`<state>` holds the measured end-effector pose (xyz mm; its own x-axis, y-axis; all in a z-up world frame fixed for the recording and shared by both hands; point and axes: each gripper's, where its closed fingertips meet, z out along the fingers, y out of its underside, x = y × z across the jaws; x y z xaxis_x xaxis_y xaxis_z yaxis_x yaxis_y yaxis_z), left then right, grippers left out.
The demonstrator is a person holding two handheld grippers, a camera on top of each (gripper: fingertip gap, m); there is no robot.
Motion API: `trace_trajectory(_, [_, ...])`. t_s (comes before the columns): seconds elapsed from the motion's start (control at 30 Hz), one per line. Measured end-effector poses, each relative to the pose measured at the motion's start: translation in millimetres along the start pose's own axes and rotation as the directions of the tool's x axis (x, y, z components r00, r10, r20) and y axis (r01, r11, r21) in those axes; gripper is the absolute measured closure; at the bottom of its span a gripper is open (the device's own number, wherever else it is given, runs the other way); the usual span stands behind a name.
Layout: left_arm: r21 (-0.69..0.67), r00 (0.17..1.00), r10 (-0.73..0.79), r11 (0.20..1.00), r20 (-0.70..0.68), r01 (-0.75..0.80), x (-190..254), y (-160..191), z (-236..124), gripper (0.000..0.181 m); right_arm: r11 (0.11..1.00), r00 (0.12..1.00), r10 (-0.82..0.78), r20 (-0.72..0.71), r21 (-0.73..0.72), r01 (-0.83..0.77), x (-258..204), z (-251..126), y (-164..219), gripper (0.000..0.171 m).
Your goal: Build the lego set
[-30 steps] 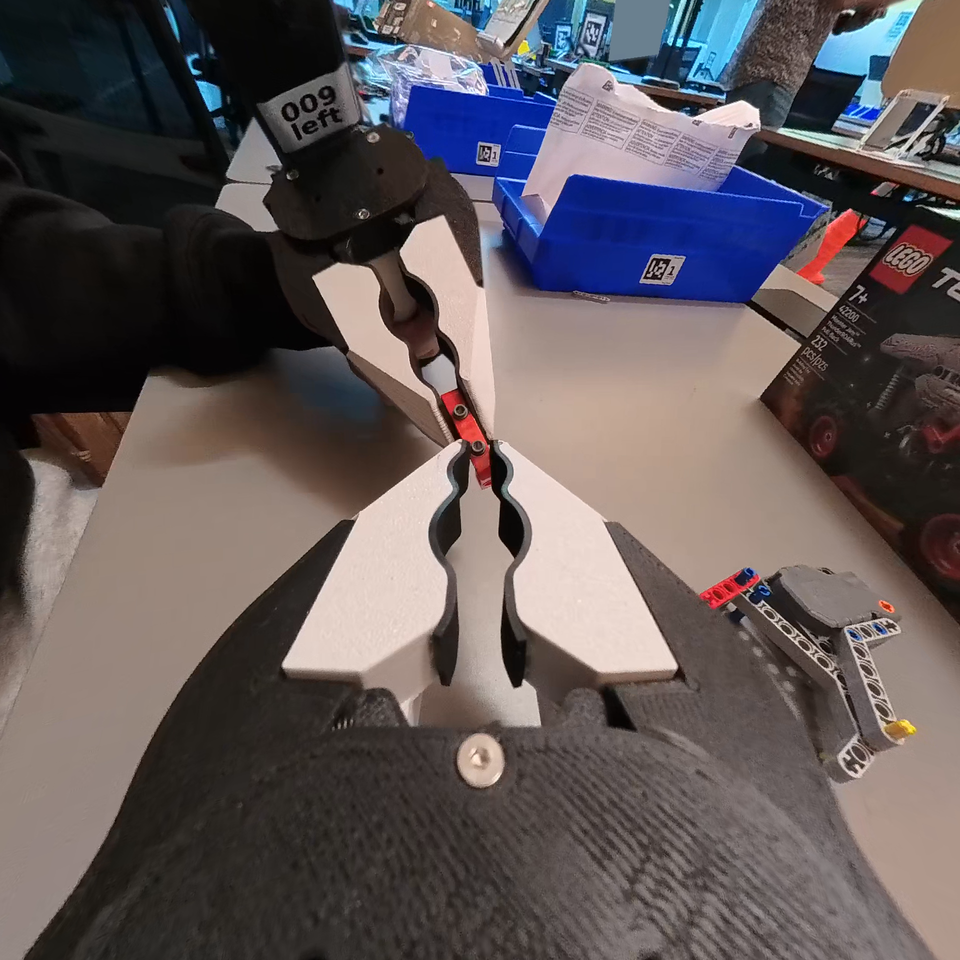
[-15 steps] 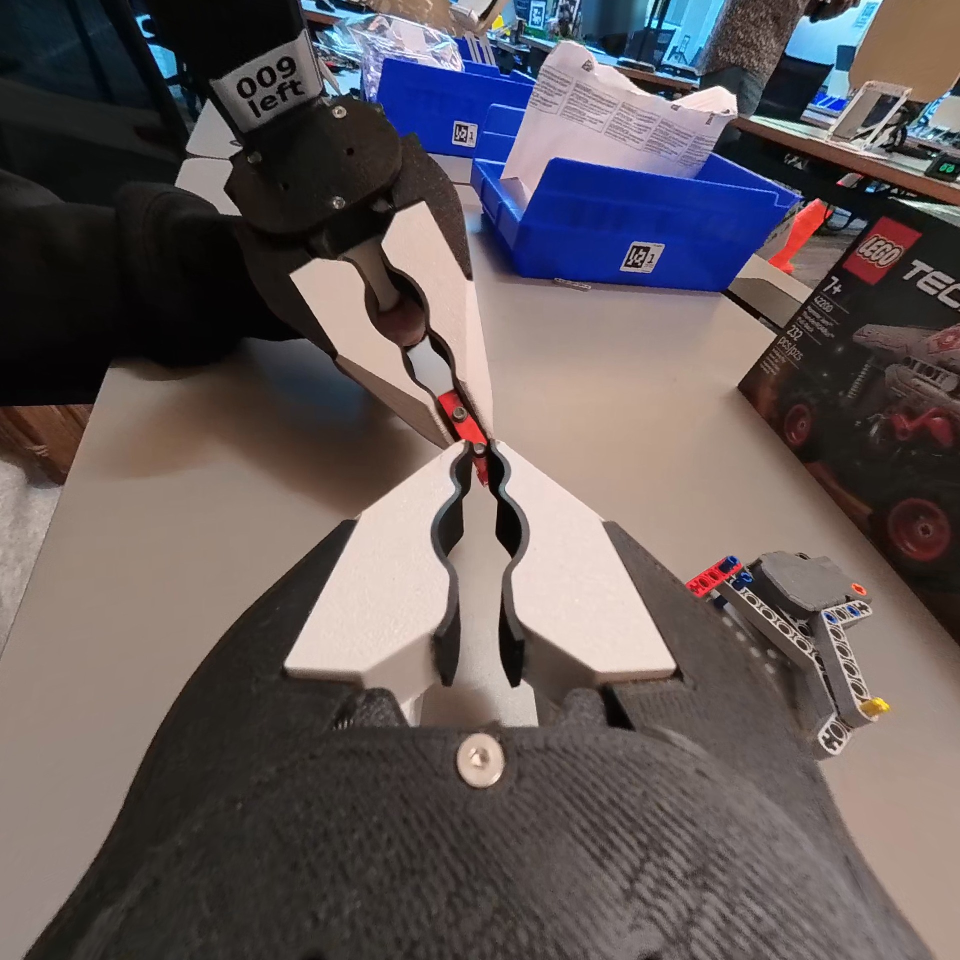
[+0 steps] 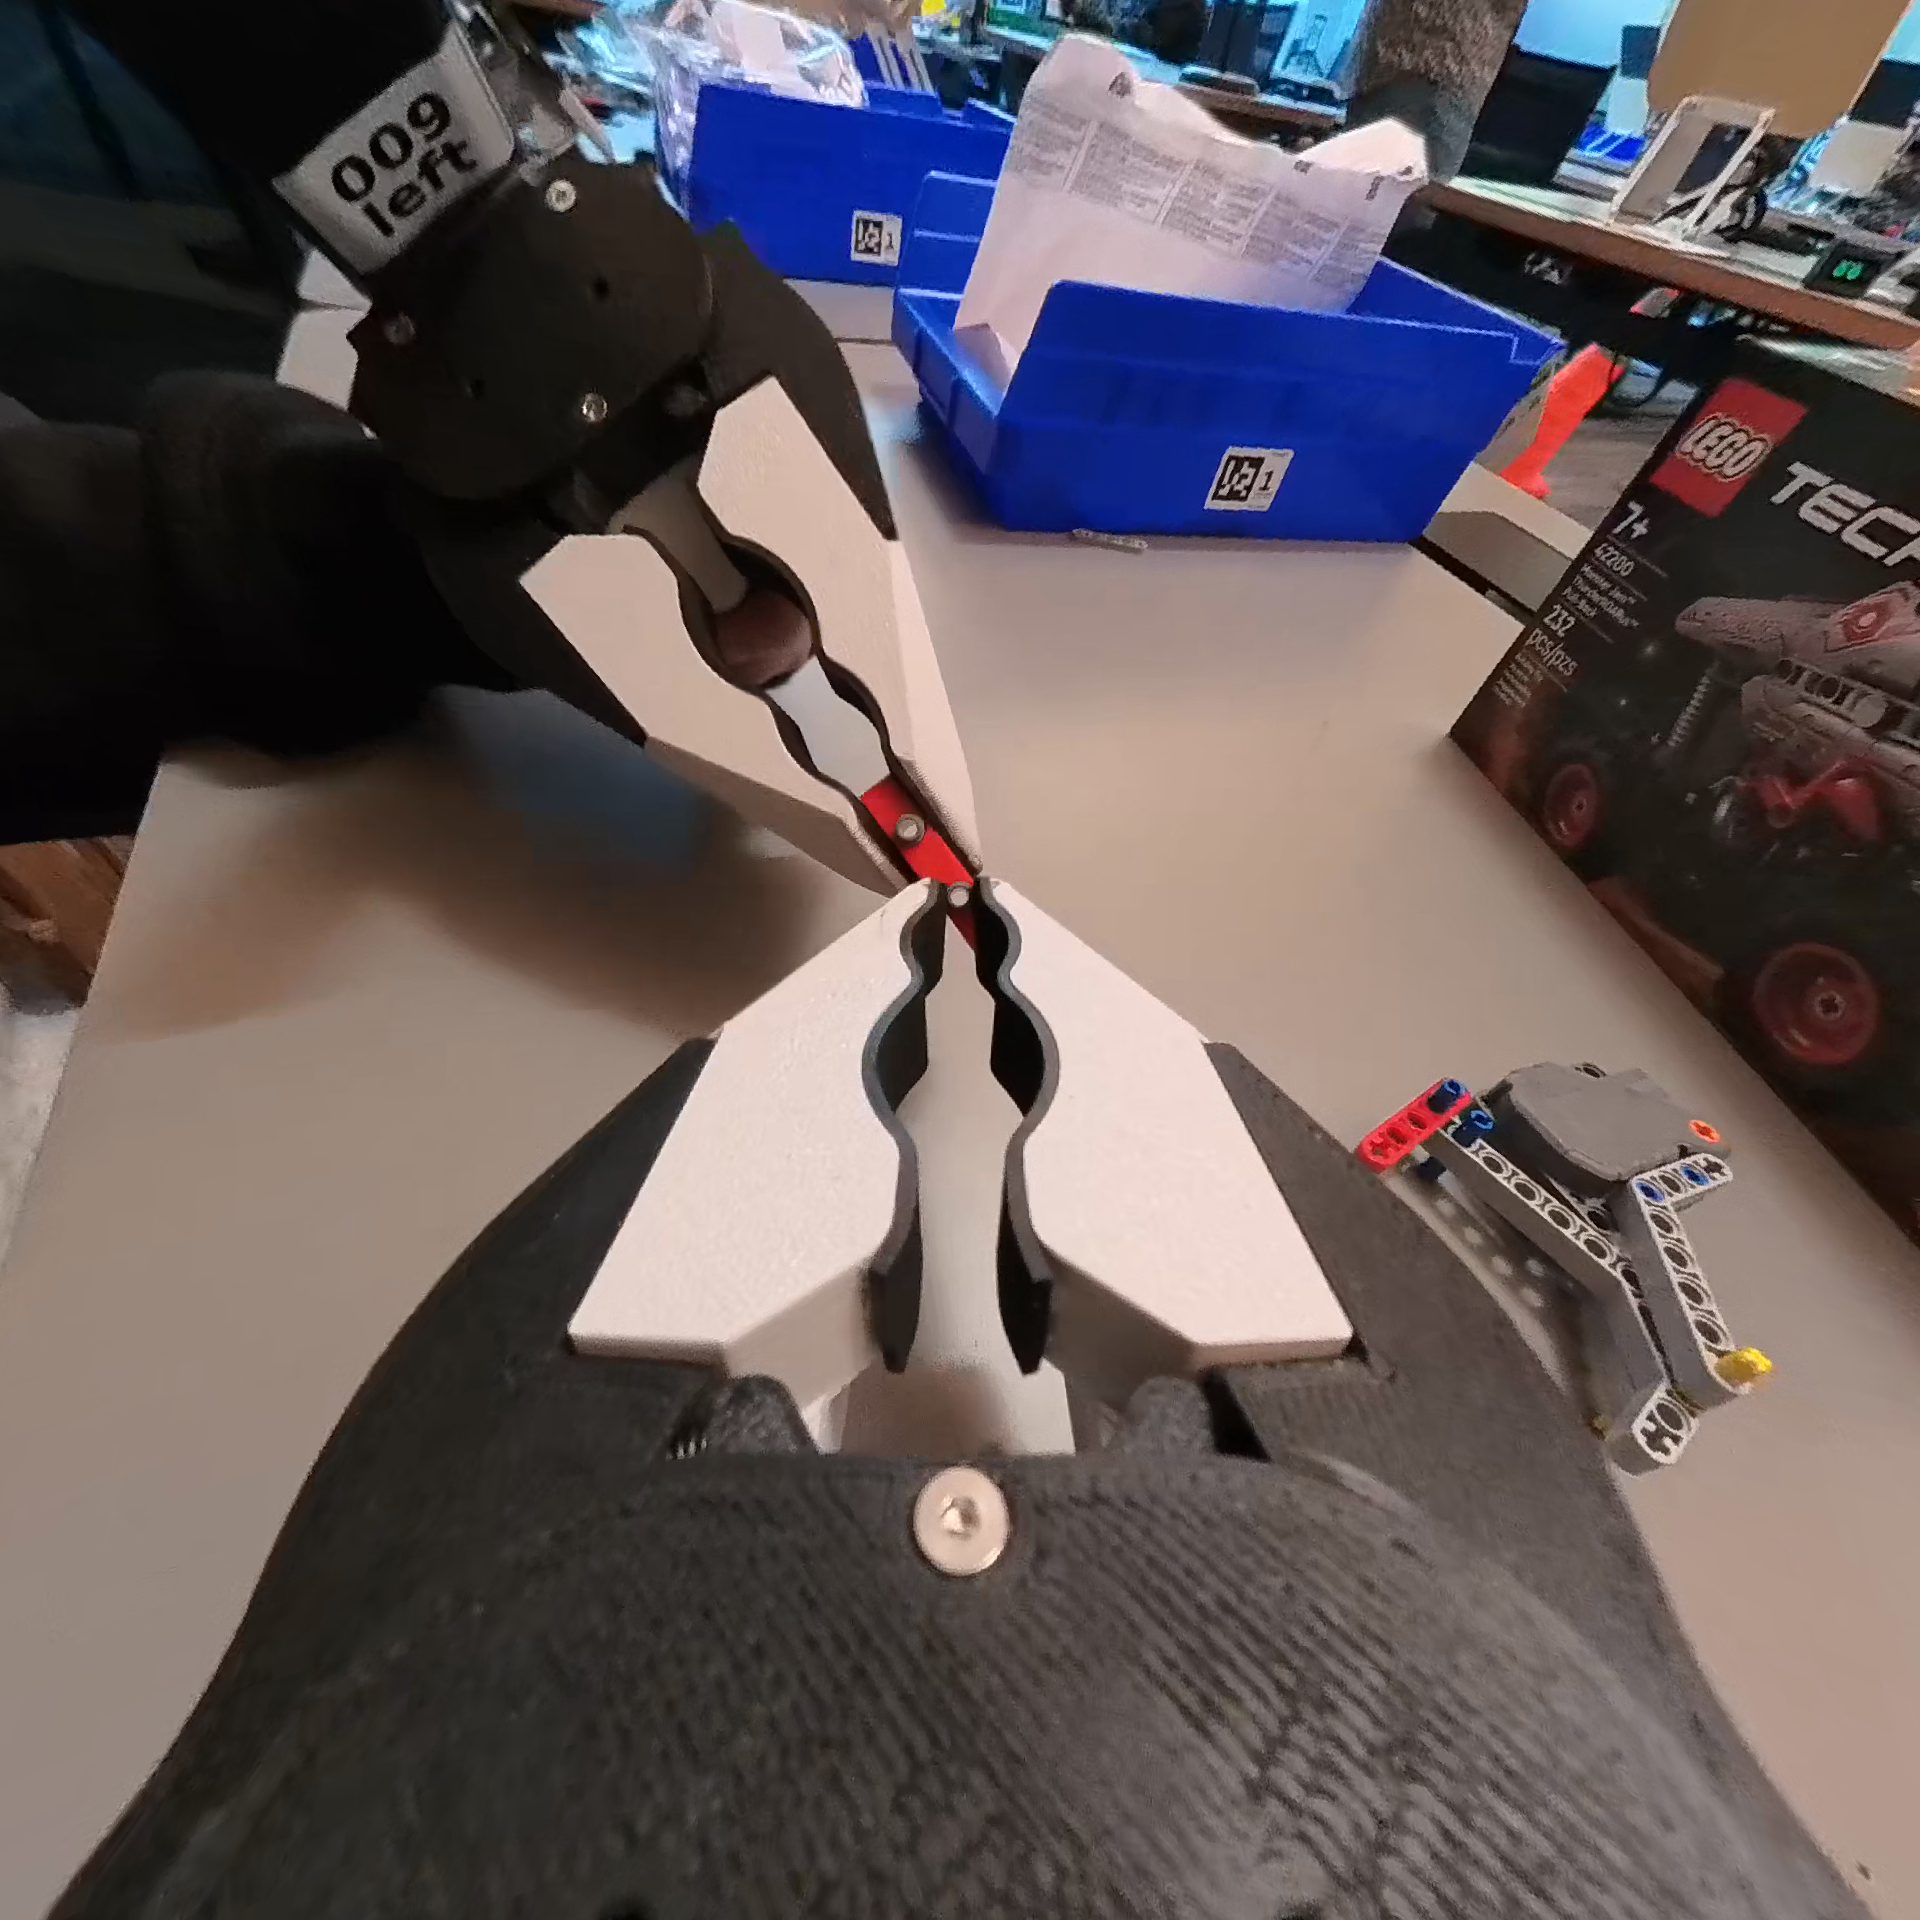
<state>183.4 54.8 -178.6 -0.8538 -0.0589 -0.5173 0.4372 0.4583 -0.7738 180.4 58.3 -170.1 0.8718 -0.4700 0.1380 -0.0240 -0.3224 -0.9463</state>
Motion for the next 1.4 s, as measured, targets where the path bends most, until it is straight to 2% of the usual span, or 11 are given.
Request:
trace_trajectory(0.27, [-0.006,0.999,0.026,1.000,0.028,-0.026,-2,-2,-1,0.176,1.000,1.000,-0.005,-0.015,0.006,0.005,1,0,-1,0.167])
trace_trajectory(0.5, [-0.042,0.995,0.079,0.996,0.055,-0.077,-3,2,0,0.176,0.997,0.996,-0.071,-0.060,-0.019,0.070,2,1,2,0.168])
trace_trajectory(0.77, [-0.098,0.965,0.219,0.974,0.144,-0.206,-10,-2,-1,0.176,1.000,0.997,-0.005,-0.078,0.019,0.007,7,0,-4,0.168])
trace_trajectory(0.93, [-0.193,0.921,0.350,0.929,0.170,-0.317,-10,2,1,0.176,1.000,0.995,-0.016,-0.102,-0.022,0.014,9,3,1,0.168])
trace_trajectory(1.07, [-0.198,0.904,0.376,0.920,0.204,-0.339,-14,-3,0,0.176,1.000,0.995,0.002,-0.103,0.015,0.000,10,-1,-3,0.168])
trace_trajectory(1.17, [-0.266,0.865,0.427,0.894,0.263,-0.360,-28,3,-6,0.176,1.000,0.995,-0.014,-0.102,-0.013,0.013,9,-1,1,0.171])
trace_trajectory(1.27, [-0.174,0.876,0.362,0.931,0.318,-0.322,-36,-4,-16,0.176,1.000,0.995,-0.002,-0.095,-0.024,-0.001,8,0,2,0.171])
trace_trajectory(1.37, [-0.158,0.861,0.392,0.920,0.325,-0.359,-33,-13,-15,0.176,0.999,0.973,-0.030,-0.230,-0.030,0.024,32,-4,4,0.171])
trace_trajectory(1.4, [-0.140,0.869,0.385,0.923,0.312,-0.359,-29,-15,-13,0.176,0.996,0.958,-0.084,-0.272,-0.004,0.086,36,-6,-1,0.156])
